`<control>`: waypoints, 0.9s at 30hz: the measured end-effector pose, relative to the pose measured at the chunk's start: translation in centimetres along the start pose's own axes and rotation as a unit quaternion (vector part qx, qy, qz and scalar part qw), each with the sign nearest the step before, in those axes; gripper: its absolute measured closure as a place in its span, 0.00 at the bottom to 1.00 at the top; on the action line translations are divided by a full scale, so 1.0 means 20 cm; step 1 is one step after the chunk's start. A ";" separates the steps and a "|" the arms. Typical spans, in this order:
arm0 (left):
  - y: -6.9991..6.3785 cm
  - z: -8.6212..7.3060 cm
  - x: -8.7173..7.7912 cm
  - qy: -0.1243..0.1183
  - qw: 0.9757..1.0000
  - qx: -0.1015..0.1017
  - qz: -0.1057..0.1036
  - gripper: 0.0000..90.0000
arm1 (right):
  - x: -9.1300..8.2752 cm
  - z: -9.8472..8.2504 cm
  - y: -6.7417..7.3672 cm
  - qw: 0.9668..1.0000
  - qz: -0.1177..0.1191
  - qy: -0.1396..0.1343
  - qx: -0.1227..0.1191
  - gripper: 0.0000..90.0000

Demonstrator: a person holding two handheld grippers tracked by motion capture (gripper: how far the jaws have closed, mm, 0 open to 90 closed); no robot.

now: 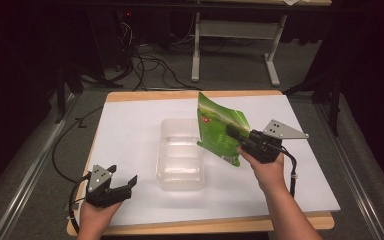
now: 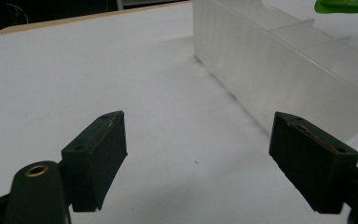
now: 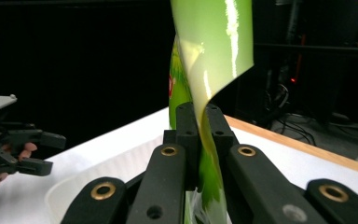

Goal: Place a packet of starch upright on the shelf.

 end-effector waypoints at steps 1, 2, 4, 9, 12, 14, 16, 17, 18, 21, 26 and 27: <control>0.00 0.00 0.00 0.000 1.000 0.000 0.000 0.22 | 0.00 0.00 0.00 1.000 0.000 0.000 0.000 0.98; 0.00 0.00 0.00 0.000 1.000 -0.001 0.001 0.22 | 0.02 0.01 0.02 1.000 0.010 -0.001 -0.002 0.98; 0.00 -0.01 -0.01 0.000 1.000 -0.003 0.002 0.22 | 0.03 0.01 0.03 1.000 0.015 -0.001 -0.004 0.98; 0.01 -0.01 -0.02 0.001 1.000 -0.005 0.007 0.22 | 0.10 0.02 0.08 0.999 0.040 -0.004 0.001 0.98; 0.02 -0.02 -0.02 -0.001 1.000 -0.009 0.010 0.22 | 0.15 0.02 0.12 0.998 0.056 -0.003 -0.003 0.98; 0.03 -0.01 -0.03 -0.004 1.000 -0.010 0.010 0.22 | 0.16 0.02 0.13 0.998 0.060 -0.004 -0.004 0.98; 0.03 -0.01 -0.03 -0.007 1.000 -0.010 0.012 0.22 | 0.18 0.02 0.15 0.998 0.067 -0.004 -0.004 0.98; 0.03 -0.01 -0.03 -0.006 1.000 -0.009 0.012 0.22 | 0.18 0.02 0.16 0.997 0.071 -0.004 -0.004 0.98; 0.03 -0.01 -0.03 -0.006 1.000 -0.009 0.012 0.22 | 0.20 0.01 0.18 0.997 0.078 -0.002 -0.004 0.98; 0.03 -0.01 -0.03 -0.005 1.000 -0.009 0.012 0.22 | 0.23 0.01 0.22 0.996 0.091 -0.002 -0.006 0.98; 0.02 -0.01 -0.03 -0.005 1.000 -0.005 0.011 0.22 | 0.26 0.01 0.25 0.993 0.115 -0.004 0.004 0.98; 0.02 -0.01 -0.03 -0.005 1.000 -0.004 0.012 0.22 | 0.27 0.00 0.26 0.993 0.122 -0.005 0.003 0.98</control>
Point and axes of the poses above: each handheld gripper's, and its own axes: x roughly forward along the jaws, z roughly out of its top, y roughly to its left, the point moved 10 cm from there along x, roughly forward along the jaws, and after that the axes turned 1 degree about -z, right-handed, at the moved point
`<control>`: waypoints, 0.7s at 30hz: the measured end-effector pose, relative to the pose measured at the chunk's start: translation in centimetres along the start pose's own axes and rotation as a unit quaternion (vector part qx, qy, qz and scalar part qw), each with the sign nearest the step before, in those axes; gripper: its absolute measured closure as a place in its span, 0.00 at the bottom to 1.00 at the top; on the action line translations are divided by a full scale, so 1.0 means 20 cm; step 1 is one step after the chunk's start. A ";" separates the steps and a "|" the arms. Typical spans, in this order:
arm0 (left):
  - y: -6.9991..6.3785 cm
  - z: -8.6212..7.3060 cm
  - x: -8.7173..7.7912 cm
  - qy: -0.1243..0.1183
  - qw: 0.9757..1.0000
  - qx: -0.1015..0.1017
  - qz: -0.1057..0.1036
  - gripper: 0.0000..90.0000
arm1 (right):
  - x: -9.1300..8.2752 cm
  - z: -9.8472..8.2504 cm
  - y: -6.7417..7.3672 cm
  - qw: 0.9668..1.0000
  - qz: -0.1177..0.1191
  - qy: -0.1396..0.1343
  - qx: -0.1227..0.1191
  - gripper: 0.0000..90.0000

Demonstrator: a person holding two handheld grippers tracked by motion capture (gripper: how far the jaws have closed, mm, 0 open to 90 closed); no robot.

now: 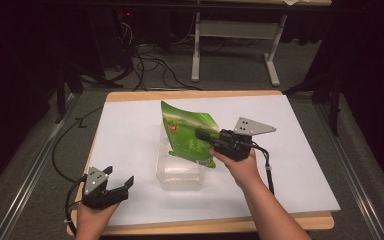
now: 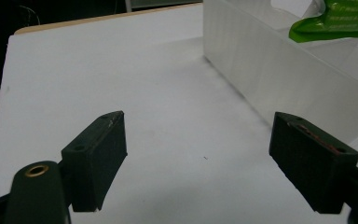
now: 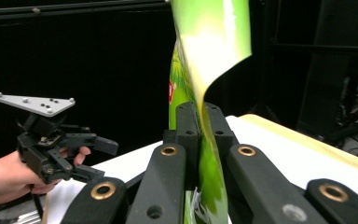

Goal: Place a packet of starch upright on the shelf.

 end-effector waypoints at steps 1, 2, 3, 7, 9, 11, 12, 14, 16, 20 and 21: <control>0.00 0.00 0.00 0.000 1.000 0.000 0.001 0.22 | 0.01 0.00 0.01 1.000 0.003 0.000 -0.002 0.98; 0.00 0.00 0.00 0.000 1.000 -0.001 0.001 0.22 | 0.02 0.00 0.01 1.000 0.006 0.001 -0.002 0.98; 0.00 0.00 0.00 0.000 1.000 -0.002 0.001 0.22 | 0.04 -0.01 0.02 1.000 0.012 0.003 -0.003 0.98; 0.01 0.00 0.00 0.001 1.000 0.001 0.002 0.22 | 0.06 -0.02 0.04 1.000 0.020 0.008 -0.002 0.98; 0.01 0.00 -0.01 -0.001 1.000 -0.001 0.002 0.22 | 0.07 -0.03 0.06 1.000 0.023 0.010 -0.003 0.98; 0.01 0.00 -0.01 -0.001 1.000 -0.002 0.002 0.22 | 0.07 -0.03 0.06 1.000 0.025 0.011 -0.003 0.98; 0.01 0.00 -0.01 -0.001 1.000 -0.002 0.002 0.22 | 0.08 -0.03 0.07 1.000 0.027 0.011 -0.004 0.98; 0.01 0.00 -0.01 -0.001 1.000 -0.002 0.003 0.22 | 0.08 -0.03 0.08 0.999 0.033 0.012 -0.003 0.98; 0.01 0.00 -0.01 -0.001 1.000 -0.001 0.003 0.22 | 0.10 -0.04 0.09 0.999 0.037 0.017 -0.002 0.98; 0.00 0.00 -0.01 -0.002 1.000 -0.001 0.003 0.22 | 0.12 -0.06 0.10 0.999 0.038 0.024 -0.006 0.98; 0.00 0.00 -0.01 -0.002 1.000 -0.002 0.003 0.22 | 0.13 -0.07 0.10 0.999 0.037 0.028 -0.007 0.98</control>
Point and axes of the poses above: each handheld gripper's, and its own axes: x roughly forward along the jaws, z roughly out of its top, y roughly to its left, the point moved 10 cm from there along x, roughly forward along the jaws, and after that the axes turned 1 degree about -z, right-handed, at the moved point
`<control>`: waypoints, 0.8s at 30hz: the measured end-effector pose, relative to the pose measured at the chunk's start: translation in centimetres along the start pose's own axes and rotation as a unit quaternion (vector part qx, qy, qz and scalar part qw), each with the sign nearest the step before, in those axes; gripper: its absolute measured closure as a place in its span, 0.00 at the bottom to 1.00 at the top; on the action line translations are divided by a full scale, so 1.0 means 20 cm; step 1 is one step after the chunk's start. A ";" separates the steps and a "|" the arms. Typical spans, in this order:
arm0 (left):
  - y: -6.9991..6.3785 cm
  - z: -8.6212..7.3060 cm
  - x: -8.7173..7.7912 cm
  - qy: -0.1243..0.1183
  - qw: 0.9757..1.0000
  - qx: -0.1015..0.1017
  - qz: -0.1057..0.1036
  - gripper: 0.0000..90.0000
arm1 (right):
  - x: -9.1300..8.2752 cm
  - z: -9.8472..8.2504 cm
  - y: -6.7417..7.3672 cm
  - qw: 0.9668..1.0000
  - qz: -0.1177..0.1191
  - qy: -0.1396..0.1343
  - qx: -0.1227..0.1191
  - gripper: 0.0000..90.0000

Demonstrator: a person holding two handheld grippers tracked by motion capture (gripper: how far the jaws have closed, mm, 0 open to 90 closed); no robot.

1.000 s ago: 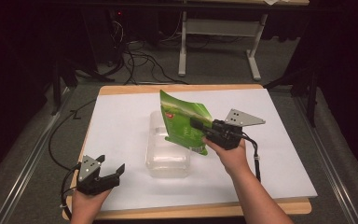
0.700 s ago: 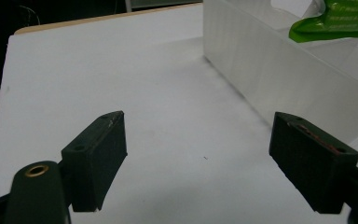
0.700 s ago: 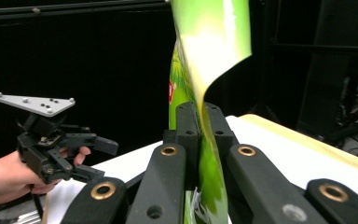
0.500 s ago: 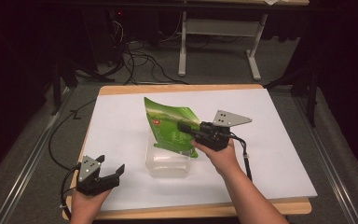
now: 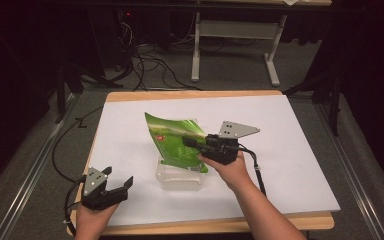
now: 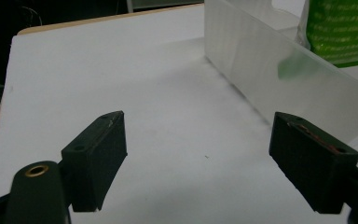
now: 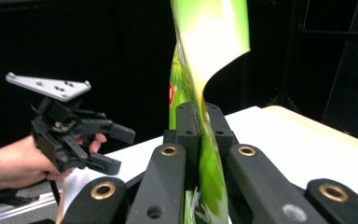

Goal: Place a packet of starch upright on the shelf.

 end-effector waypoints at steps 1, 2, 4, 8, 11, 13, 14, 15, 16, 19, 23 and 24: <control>0.00 0.00 0.00 0.000 1.000 0.000 0.000 0.22 | 0.01 -0.01 0.00 1.000 -0.001 0.003 0.000 0.98; 0.00 0.00 0.00 -0.001 1.000 0.000 0.000 0.22 | 0.02 -0.02 -0.01 1.000 0.001 0.004 0.004 0.98; 0.00 0.00 -0.01 0.000 1.000 -0.001 -0.001 0.22 | 0.03 -0.03 -0.01 1.000 0.003 0.004 0.005 0.98; 0.00 0.00 -0.01 0.000 1.000 -0.002 0.000 0.22 | 0.05 -0.04 0.00 1.000 0.005 0.003 0.006 0.98; 0.00 0.00 -0.01 0.000 1.000 -0.001 -0.001 0.22 | 0.06 -0.06 0.00 1.000 0.009 0.003 0.008 0.98; 0.00 0.00 -0.01 0.000 1.000 0.000 -0.001 0.22 | 0.06 -0.06 0.00 1.000 0.013 0.004 0.010 0.98; 0.00 0.00 -0.01 0.000 1.000 0.000 0.000 0.22 | 0.06 -0.06 0.01 1.000 0.012 0.004 0.010 0.98; 0.00 0.00 -0.01 0.000 1.000 0.000 0.000 0.22 | 0.06 -0.06 0.01 1.000 0.013 0.004 0.010 0.98; 0.00 0.00 0.00 0.000 1.000 -0.001 -0.001 0.22 | 0.05 -0.06 0.01 1.000 0.013 0.004 0.008 0.98; 0.00 0.00 -0.01 -0.001 1.000 -0.001 -0.001 0.22 | 0.03 -0.04 0.02 1.000 0.017 -0.002 0.007 0.98; -0.01 0.00 -0.01 0.001 1.000 -0.008 -0.005 0.22 | 0.04 -0.05 0.03 1.000 0.024 -0.001 0.012 0.98; 0.00 0.00 0.00 -0.002 1.000 0.000 -0.003 0.22 | 0.04 -0.06 0.02 1.000 0.023 0.003 0.015 0.98</control>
Point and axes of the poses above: each handheld gripper's, and its own axes: x roughly forward along the jaws, z roughly out of its top, y roughly to its left, the point moved 10 cm from there along x, roughly forward along the jaws, and after that the axes turned 1 degree about -z, right-handed, at the moved point
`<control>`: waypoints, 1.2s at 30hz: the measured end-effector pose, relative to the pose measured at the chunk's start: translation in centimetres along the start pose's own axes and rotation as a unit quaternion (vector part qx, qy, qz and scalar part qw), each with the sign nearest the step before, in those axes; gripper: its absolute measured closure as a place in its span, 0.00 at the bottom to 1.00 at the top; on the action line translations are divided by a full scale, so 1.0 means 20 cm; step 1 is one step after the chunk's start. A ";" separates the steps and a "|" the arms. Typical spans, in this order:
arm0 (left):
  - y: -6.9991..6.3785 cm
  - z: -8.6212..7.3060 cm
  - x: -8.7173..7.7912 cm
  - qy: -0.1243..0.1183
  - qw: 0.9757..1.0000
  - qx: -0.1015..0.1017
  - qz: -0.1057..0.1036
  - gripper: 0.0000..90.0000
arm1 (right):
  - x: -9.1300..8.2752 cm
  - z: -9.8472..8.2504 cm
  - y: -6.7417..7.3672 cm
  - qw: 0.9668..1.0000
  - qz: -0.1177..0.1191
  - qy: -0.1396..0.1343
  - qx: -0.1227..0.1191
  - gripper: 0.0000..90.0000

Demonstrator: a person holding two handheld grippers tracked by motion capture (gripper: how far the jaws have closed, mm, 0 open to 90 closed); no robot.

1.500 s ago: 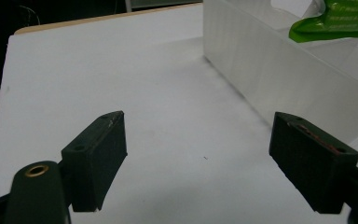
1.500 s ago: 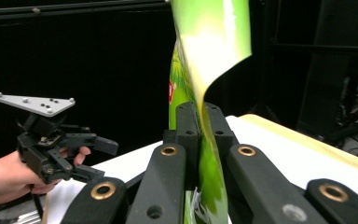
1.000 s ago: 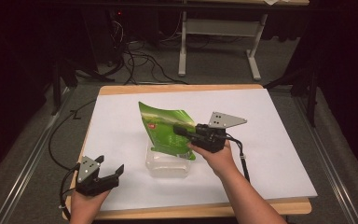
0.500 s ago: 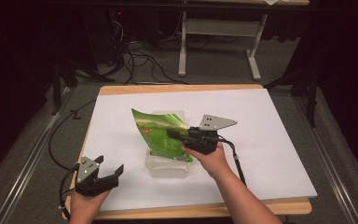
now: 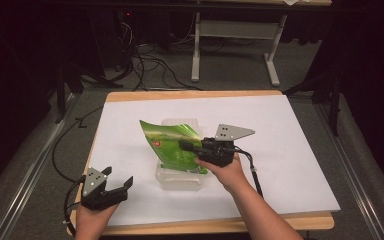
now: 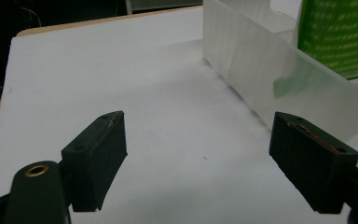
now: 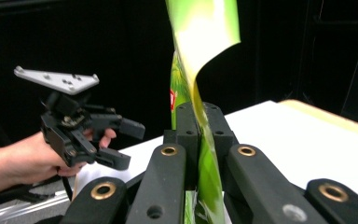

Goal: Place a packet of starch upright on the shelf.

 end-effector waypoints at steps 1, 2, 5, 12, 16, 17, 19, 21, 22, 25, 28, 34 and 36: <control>0.00 0.00 0.00 0.001 1.000 0.000 -0.001 0.22 | 0.03 -0.03 -0.01 1.000 0.000 0.007 0.002 0.98; 0.00 0.00 0.00 0.001 1.000 0.000 0.000 0.22 | 0.03 -0.03 -0.01 1.000 0.000 0.007 0.002 0.98; -0.01 -0.01 0.00 0.003 1.000 0.000 0.000 0.22 | 0.06 -0.06 -0.02 1.000 0.003 0.008 0.008 0.98; -0.01 -0.01 0.00 0.002 1.000 -0.001 0.001 0.22 | 0.07 -0.08 -0.03 1.000 -0.005 0.006 0.015 0.98; -0.01 -0.01 0.00 0.003 1.000 0.000 0.000 0.22 | 0.10 -0.10 -0.03 1.000 -0.015 0.024 0.003 0.97; -0.01 -0.01 0.00 0.003 1.000 0.000 0.000 0.22 | 0.10 -0.11 -0.03 1.000 -0.016 0.026 0.001 0.97; -0.01 -0.01 0.00 0.002 1.000 0.000 0.000 0.22 | 0.11 -0.11 -0.03 0.999 -0.019 0.029 0.000 0.97; -0.01 -0.01 0.00 0.002 1.000 -0.001 0.000 0.22 | 0.13 -0.12 -0.02 0.999 -0.021 0.032 -0.001 0.96; -0.01 -0.01 0.00 0.002 1.000 -0.001 0.000 0.22 | 0.13 -0.12 -0.03 0.999 -0.022 0.030 0.003 0.94; 0.00 -0.01 0.00 0.002 1.000 -0.001 -0.001 0.22 | 0.12 -0.12 -0.04 0.999 -0.028 0.033 0.009 0.82; -0.01 -0.01 0.00 0.002 1.000 0.001 -0.002 0.22 | 0.09 -0.12 -0.06 0.998 -0.045 0.035 0.013 0.71; -0.01 0.00 0.01 0.003 1.000 0.001 -0.002 0.22 | -0.01 -0.13 -0.09 0.996 -0.074 0.043 0.019 0.59; -0.01 0.00 0.01 0.002 1.000 0.001 -0.001 0.22 | -0.05 -0.14 -0.09 0.995 -0.083 0.047 0.014 0.58</control>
Point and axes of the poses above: each handheld gripper's, and its own axes: x roughly forward along the jaws, z roughly out of its top, y roughly to its left, the point moved 10 cm from there along x, roughly forward along the jaws, and after that the axes turned 1 degree about -z, right-handed, at the moved point
